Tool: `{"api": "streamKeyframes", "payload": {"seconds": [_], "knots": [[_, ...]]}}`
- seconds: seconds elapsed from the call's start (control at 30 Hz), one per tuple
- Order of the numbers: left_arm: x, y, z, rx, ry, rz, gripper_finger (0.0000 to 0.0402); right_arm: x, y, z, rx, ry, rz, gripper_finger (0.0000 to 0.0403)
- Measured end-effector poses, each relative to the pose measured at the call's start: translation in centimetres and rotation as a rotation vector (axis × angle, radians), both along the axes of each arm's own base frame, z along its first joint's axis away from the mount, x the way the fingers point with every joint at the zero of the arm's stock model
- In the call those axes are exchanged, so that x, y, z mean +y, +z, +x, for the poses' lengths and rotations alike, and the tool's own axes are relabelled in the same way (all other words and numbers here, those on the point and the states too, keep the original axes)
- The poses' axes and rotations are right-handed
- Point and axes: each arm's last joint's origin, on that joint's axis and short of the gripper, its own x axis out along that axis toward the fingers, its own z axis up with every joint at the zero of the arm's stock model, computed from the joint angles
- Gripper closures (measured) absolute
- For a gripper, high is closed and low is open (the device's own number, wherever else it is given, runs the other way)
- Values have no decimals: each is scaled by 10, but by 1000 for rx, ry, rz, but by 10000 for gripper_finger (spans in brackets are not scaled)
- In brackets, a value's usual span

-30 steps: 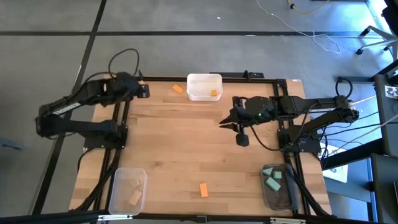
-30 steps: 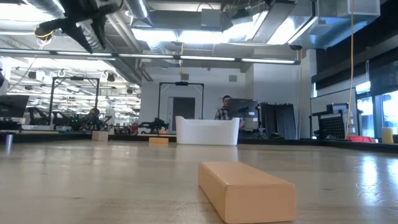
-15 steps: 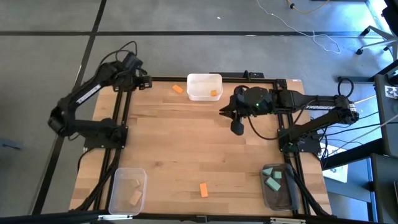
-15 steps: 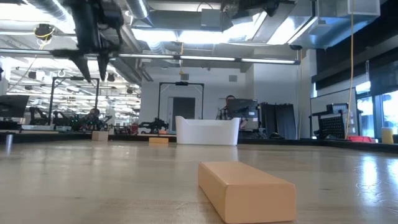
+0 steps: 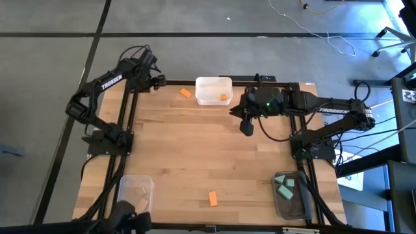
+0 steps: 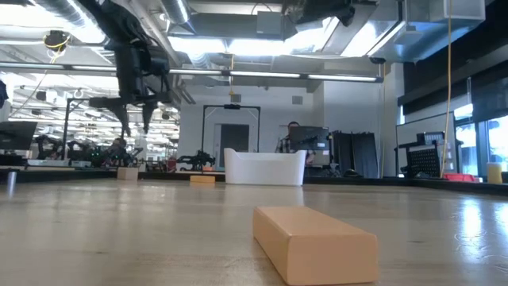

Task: Sort & place blocks by color
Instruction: Put the white block into the transparent bin

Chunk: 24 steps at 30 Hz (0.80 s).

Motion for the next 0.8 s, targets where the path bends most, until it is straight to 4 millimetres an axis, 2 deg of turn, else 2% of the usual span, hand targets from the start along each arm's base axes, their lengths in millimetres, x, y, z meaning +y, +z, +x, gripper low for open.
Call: {"api": "streamKeyframes", "payload": {"seconds": [0.23,0.47,0.8], "knots": [[2,4,4,-83,-65,32,232,-26,-3,5,-5,-60,-19,343],[-2,9,5,-60,-122,66,232,-55,-2,29,-81,53,-31,343],[5,5,-5,35,62,89,232,-72,-12,64,2,128,-89,343]]}}
